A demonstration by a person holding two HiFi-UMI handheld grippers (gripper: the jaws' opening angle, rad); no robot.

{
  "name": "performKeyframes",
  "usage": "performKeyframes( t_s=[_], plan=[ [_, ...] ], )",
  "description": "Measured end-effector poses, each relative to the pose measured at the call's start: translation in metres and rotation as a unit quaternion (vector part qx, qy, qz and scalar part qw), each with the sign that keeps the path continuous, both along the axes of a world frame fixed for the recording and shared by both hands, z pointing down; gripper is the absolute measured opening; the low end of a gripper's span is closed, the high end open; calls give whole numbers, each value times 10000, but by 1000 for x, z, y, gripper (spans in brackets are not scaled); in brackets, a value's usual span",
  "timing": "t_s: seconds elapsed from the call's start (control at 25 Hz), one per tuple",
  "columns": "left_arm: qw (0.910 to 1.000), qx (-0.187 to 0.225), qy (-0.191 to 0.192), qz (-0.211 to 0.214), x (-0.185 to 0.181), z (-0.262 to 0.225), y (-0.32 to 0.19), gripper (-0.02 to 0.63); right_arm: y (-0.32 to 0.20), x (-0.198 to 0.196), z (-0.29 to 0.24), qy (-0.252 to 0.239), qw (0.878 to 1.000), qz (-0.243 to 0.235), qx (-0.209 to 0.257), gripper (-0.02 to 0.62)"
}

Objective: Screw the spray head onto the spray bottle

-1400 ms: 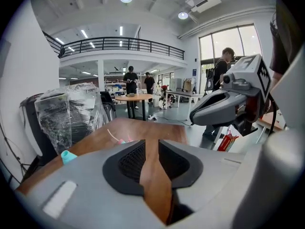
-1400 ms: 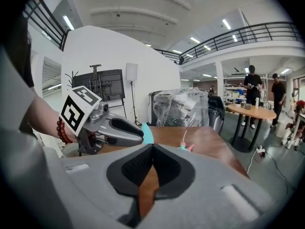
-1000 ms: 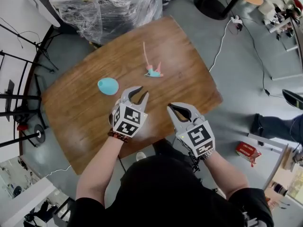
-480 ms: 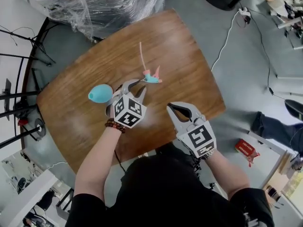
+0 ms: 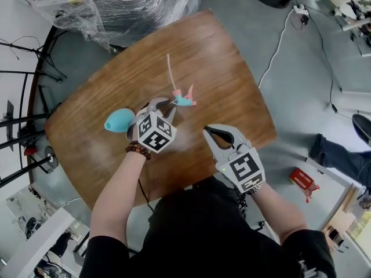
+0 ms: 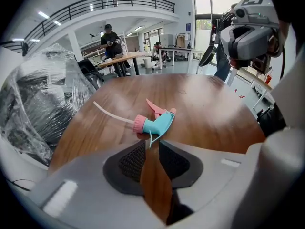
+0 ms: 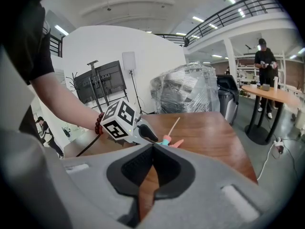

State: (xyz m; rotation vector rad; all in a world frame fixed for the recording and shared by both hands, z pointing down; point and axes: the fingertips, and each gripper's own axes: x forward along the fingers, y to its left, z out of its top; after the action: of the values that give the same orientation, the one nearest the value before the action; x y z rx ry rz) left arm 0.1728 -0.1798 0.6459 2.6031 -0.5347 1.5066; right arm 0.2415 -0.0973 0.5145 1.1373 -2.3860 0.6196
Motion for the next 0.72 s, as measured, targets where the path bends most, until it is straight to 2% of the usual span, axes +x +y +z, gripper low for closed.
performKeyframes(
  t_s=[0.16, 0.32, 0.72],
  plan=[
    [9999, -69, -77, -5, 0, 4, -1, 52, -2, 5, 2, -23, 10000, 65, -26, -8],
    [9999, -56, -138, 18, 0, 4, 3, 26, 0, 5, 1, -57, 10000, 67, -10, -8],
    [9997, -152, 177, -120, 5, -18, 6, 20, 3, 1, -9, 25, 9999, 54, 150, -8]
  ],
)
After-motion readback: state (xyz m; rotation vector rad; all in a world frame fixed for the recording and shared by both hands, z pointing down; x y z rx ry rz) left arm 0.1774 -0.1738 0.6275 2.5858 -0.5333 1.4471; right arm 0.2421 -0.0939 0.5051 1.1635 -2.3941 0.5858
